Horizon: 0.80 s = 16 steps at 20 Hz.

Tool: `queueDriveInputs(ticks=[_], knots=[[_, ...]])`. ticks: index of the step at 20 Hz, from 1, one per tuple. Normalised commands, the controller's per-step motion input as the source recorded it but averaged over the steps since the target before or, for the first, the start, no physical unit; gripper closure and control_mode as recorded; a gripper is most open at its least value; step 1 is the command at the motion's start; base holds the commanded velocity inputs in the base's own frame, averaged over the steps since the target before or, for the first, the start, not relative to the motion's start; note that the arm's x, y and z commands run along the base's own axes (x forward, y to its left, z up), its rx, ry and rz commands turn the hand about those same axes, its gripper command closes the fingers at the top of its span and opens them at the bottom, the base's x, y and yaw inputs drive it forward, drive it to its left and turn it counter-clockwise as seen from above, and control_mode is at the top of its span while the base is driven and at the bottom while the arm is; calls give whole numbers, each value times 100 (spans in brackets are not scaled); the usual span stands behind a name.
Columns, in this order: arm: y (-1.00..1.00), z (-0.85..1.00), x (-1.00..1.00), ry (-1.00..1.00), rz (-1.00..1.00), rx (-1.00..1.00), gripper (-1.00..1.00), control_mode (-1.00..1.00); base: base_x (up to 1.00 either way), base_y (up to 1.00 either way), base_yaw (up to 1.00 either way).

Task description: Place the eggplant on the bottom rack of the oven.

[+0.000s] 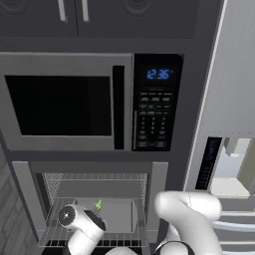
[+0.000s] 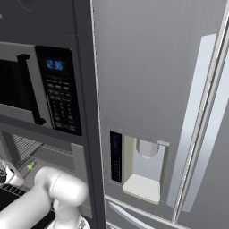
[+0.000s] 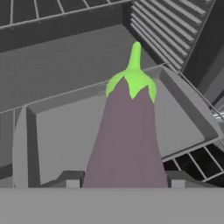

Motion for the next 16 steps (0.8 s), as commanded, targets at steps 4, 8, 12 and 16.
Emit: queueDriveInputs(ticks=[4, 8, 12, 16], knots=[[18, -71, 19, 8, -17, -10, 100, -100, 0, 0, 0], [0, -32, 21, 1, -8, -5, 100, -100, 0, 0, 0], [0, 0, 16, 1, -2, -1, 100, -100, 0, 0, 0], [0, -20, 29, 4, -1, -1, 100, -100, 0, 0, 0]])
